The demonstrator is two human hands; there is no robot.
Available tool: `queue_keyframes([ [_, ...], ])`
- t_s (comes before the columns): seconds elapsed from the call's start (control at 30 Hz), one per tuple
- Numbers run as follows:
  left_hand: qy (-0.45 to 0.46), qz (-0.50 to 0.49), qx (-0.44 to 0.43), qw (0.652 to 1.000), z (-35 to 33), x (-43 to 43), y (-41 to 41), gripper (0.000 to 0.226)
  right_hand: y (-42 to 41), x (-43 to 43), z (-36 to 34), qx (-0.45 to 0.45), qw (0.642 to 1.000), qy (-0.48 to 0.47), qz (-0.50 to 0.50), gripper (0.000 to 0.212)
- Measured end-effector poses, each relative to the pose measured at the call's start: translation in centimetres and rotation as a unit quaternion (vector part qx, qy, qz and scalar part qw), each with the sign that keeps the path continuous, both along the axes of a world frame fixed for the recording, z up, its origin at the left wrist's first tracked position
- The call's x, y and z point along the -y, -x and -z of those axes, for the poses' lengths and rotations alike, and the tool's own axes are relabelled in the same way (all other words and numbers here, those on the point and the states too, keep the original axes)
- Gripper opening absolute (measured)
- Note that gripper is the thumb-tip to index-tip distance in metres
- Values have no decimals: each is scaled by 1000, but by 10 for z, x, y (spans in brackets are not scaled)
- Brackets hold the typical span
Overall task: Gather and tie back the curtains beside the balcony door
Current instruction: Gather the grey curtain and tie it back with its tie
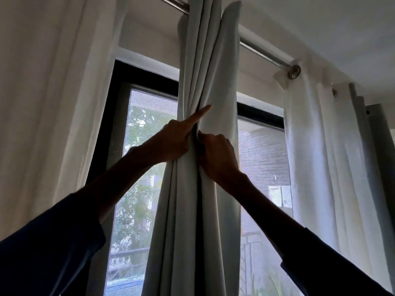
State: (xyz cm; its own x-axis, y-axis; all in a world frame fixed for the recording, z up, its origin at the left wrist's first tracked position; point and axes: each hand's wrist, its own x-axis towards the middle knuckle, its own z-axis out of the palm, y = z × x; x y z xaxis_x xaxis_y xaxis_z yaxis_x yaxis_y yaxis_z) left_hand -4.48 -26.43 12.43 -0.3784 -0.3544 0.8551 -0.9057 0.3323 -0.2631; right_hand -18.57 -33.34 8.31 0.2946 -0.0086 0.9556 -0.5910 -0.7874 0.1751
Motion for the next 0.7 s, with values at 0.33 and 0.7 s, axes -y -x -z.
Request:
queue_keyframes([
  [0.33,-151,-43,15,988,-14,17,21,94,17,3,6,32,999,17,-35,17],
  [0.7,-93,23,-207,974,-17,23,43,34,8,0,35,5,998,45,-43,36],
])
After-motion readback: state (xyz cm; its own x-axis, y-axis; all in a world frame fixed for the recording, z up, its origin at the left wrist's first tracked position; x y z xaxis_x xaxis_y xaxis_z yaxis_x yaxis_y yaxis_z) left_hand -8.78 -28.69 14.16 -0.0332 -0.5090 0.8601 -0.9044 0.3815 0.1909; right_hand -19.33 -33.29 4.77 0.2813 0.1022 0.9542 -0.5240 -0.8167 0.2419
